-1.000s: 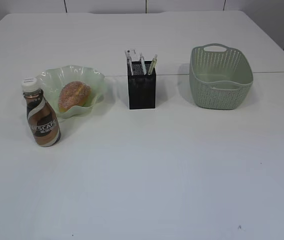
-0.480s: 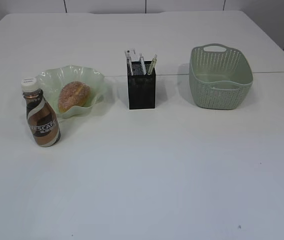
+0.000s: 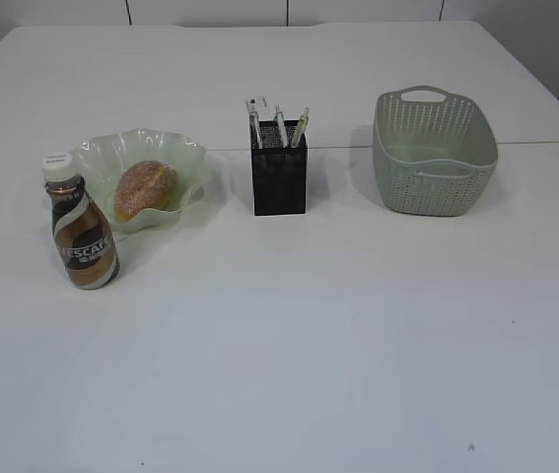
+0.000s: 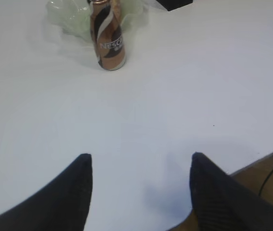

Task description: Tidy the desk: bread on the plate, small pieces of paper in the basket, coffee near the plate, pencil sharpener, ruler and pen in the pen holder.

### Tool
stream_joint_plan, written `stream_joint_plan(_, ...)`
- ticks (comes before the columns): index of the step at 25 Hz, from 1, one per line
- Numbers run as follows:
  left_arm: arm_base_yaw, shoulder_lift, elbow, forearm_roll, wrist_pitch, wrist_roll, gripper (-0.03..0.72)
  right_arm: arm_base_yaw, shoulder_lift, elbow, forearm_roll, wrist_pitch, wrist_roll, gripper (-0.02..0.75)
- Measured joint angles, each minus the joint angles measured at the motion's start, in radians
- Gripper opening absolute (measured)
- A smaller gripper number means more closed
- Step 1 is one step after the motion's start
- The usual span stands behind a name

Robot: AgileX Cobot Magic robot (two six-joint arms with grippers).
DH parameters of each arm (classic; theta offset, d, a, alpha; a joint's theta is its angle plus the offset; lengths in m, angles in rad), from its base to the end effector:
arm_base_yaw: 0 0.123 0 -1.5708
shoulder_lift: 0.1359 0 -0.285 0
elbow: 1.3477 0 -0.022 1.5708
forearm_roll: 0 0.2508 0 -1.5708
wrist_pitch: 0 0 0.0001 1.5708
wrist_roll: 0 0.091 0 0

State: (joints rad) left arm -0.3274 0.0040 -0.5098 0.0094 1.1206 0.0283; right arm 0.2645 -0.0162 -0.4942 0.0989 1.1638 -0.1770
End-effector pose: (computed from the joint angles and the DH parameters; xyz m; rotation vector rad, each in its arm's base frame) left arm -0.0073 0.0033 0.2752 0.3712 2.0698 -0.1688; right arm -0.0132 0.0050 0.2678 -0.4792 2.0830 0.1714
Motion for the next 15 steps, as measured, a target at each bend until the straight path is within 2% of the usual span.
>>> stream_joint_plan(2,0.052,0.0,0.0,-0.009,0.0,0.0,0.449,0.0,0.0,0.0,0.0,0.0,0.0,0.498)
stream_joint_plan(4,0.104,0.0,0.0,-0.009,0.0,0.0,0.449,-0.109,0.0,0.0,0.0,0.0,0.002,0.498)
stream_joint_plan(6,0.152,0.0,0.0,-0.009,0.0,0.0,0.449,-0.166,0.0,0.0,0.0,0.0,0.001,0.497)
stream_joint_plan(8,0.185,0.0,0.0,-0.009,0.0,0.0,0.449,-0.175,0.0,0.0,0.0,0.0,0.001,0.497)
stream_joint_plan(9,0.2,0.0,0.0,-0.009,0.0,0.0,0.449,-0.229,0.0,0.0,0.0,0.0,0.001,0.497)
stream_joint_plan(10,0.212,0.0,0.0,-0.009,0.0,0.0,0.448,-0.229,0.0,0.0,0.0,0.0,0.001,0.497)
stream_joint_plan(13,0.251,0.0,0.0,-0.009,0.0,0.0,0.448,-0.3,0.0,0.0,0.0,0.0,0.001,0.497)
stream_joint_plan(15,0.267,0.0,0.0,-0.009,0.0,0.0,0.448,-0.308,0.0,0.0,0.0,0.0,0.001,0.497)
